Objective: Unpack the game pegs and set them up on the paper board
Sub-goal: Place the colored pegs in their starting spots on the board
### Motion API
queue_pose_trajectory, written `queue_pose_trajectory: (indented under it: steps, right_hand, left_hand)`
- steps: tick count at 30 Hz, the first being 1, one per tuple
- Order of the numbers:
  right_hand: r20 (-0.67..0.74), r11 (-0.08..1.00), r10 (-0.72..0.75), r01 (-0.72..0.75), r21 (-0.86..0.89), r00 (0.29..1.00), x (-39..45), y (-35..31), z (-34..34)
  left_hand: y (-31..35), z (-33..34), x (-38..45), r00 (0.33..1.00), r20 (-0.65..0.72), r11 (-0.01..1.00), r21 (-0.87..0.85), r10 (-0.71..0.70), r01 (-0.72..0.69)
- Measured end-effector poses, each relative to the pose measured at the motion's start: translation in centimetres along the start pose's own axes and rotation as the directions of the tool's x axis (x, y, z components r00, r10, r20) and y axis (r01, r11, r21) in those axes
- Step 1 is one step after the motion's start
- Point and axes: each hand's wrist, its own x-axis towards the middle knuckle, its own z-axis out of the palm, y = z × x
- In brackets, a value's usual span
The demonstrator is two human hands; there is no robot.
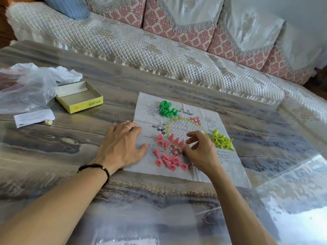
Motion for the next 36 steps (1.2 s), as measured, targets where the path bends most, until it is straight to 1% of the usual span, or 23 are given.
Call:
queue_pose_trajectory:
  steps: [2,3,6,10,14,17,19,22,25,29,36]
  right_hand:
    - [-0.006,0.999,-0.017,0.017,0.030,1.000,-0.9,0.0,-0.4]
    - [0.014,0.998,-0.022,0.021,0.052,1.000,-1.4,0.1,-0.7]
    - [0.116,0.996,-0.022,0.012,0.088,0.993,-2.8,0.3,-1.6]
    - [0.218,0.996,-0.072,0.060,0.062,0.973,-4.1,0.7,-2.4]
    - [0.286,0.995,-0.101,0.092,0.045,0.953,-4.3,1.1,-2.4]
    - [0.266,0.994,-0.103,0.107,0.000,0.958,-4.2,1.3,-2.3]
    - [0.206,0.995,-0.099,0.104,-0.012,0.973,-3.8,1.3,-2.2]
    - [0.104,0.998,-0.065,0.064,0.016,0.992,-2.6,1.2,-2.3]
    - [0.068,0.997,-0.030,0.034,-0.065,0.997,-1.2,1.0,-2.5]
    - [0.096,0.990,0.005,0.009,-0.140,0.995,0.2,0.6,-2.2]
    - [0.190,0.985,0.069,-0.037,-0.168,0.979,1.1,0.2,-1.8]
  left_hand:
    - [0.0,0.0,0.0,1.000,0.007,1.000,0.001,-0.002,0.002]
    - [0.0,0.1,0.1,1.000,0.009,1.000,0.003,-0.003,0.003]
    - [-0.1,0.2,0.2,1.000,0.023,1.000,0.000,-0.011,0.011]
    - [-0.2,0.4,0.3,1.000,0.012,1.000,-0.010,-0.014,0.014]
    - [-0.2,0.4,0.4,1.000,0.002,1.000,-0.009,-0.010,0.010]
    - [-0.2,0.4,0.4,1.000,0.000,1.000,-0.012,-0.010,0.010]
    - [-0.2,0.4,0.4,1.000,0.000,1.000,-0.013,-0.007,0.007]
    - [-0.3,0.4,0.4,1.000,0.014,1.000,-0.002,-0.008,0.008]
    - [-0.3,0.5,0.3,1.000,0.011,1.000,0.008,-0.008,0.008]
    - [-0.3,0.5,0.4,1.000,0.006,1.000,0.015,0.000,0.000]
    - [-0.3,0.6,0.4,1.000,0.008,1.000,0.003,-0.008,0.008]
